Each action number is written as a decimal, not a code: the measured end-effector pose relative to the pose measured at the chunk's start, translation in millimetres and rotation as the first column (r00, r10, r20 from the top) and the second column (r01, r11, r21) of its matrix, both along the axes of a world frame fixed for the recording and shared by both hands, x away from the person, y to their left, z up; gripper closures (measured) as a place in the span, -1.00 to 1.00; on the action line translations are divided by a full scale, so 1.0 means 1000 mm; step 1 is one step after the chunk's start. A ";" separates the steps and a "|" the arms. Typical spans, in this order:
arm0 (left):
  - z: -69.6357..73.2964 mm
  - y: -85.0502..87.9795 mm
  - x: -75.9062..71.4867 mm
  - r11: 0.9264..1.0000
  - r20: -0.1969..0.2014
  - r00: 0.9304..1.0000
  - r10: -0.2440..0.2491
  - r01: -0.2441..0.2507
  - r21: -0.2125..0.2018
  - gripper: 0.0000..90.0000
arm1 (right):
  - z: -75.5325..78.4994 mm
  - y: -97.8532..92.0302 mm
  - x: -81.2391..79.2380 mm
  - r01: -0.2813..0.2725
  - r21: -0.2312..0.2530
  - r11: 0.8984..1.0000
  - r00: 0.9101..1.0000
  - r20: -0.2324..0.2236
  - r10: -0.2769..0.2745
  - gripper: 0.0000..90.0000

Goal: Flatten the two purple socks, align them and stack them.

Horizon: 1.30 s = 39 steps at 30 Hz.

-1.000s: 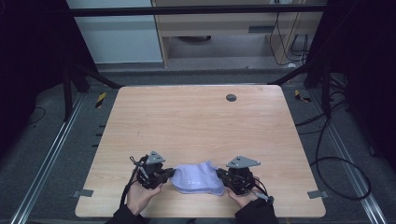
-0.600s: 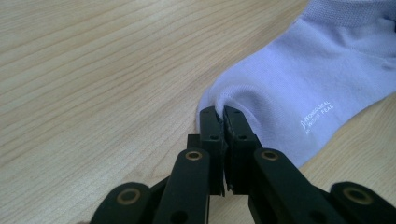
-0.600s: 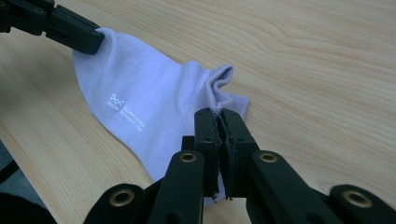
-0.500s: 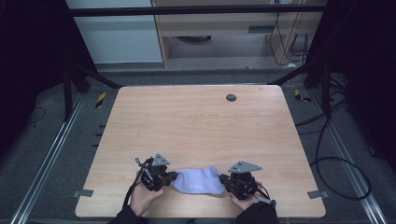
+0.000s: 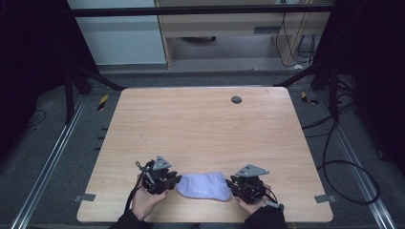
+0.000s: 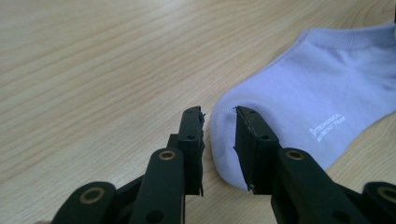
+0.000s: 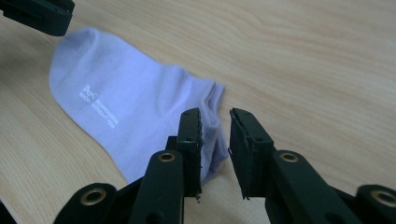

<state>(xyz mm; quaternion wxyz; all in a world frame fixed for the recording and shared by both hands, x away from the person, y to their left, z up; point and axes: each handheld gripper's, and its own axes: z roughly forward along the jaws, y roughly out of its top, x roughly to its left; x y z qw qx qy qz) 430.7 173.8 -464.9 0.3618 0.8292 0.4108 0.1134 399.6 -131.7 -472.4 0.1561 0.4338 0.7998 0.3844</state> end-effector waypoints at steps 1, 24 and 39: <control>0.002 -0.001 -0.001 1.000 0.009 1.000 0.000 0.001 -0.008 0.57 | 0.001 0.000 0.000 -0.003 0.007 1.000 1.000 0.012 0.003 0.64; -0.019 -0.038 -0.006 0.995 0.021 0.996 -0.090 0.089 0.044 0.69 | -0.022 0.015 0.017 -0.098 -0.004 0.995 0.995 -0.024 0.098 0.92; 0.001 0.026 0.008 0.993 0.124 0.986 0.110 -0.105 -0.045 0.09 | -0.009 -0.035 0.031 0.075 0.064 0.995 0.991 0.105 -0.082 0.01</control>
